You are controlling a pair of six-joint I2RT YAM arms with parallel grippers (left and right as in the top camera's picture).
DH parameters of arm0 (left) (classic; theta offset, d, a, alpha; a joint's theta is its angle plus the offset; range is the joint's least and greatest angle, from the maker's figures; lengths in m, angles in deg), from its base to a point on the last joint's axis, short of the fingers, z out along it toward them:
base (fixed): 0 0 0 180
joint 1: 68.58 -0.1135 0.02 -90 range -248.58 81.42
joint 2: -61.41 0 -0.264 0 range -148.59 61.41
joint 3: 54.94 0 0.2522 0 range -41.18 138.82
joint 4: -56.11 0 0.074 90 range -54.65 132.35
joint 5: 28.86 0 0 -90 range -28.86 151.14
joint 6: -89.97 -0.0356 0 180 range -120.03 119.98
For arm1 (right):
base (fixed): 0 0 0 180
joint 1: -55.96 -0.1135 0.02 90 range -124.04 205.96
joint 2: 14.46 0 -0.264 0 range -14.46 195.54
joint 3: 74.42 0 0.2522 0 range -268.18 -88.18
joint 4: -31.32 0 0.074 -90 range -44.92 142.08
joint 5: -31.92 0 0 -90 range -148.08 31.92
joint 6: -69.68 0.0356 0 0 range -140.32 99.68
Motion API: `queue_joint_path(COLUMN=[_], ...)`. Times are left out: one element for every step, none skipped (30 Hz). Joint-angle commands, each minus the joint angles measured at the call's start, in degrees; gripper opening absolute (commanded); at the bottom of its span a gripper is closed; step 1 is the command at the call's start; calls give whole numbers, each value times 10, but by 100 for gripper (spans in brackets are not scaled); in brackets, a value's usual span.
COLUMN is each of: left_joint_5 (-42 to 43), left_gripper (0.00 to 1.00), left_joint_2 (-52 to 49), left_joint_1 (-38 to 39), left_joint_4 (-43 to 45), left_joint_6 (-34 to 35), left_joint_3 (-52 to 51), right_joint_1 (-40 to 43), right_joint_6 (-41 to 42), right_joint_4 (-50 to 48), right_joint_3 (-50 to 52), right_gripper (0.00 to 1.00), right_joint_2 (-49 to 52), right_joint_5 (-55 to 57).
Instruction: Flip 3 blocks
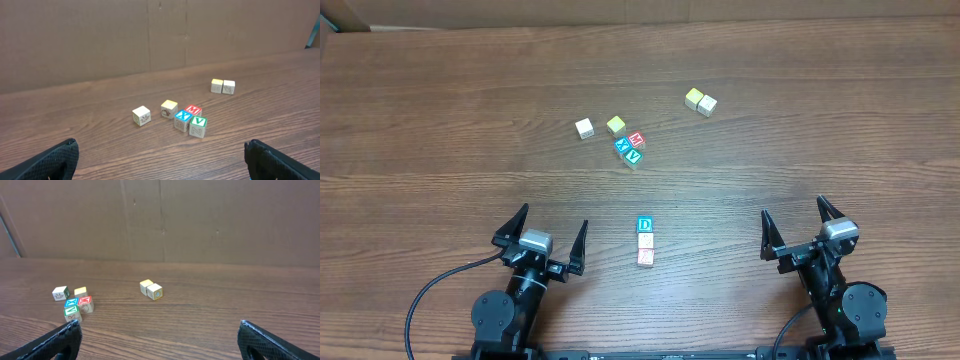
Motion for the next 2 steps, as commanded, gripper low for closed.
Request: queue_joint_path(left_joint_5=[-8,-8], left_gripper=[100,100], left_joint_2=[5,5], left_joint_1=[-3,-3], left_joint_4=[-1,-1], left_joint_6=[5,5], left_joint_3=[-2,-2], right_joint_1=[4,4], right_joint_6=[-2,-2], right_joint_4=[-3,-3], right_joint_3=[6,6], right_gripper=[100,100], right_joint_2=[-7,-7], right_joint_5=[5,5])
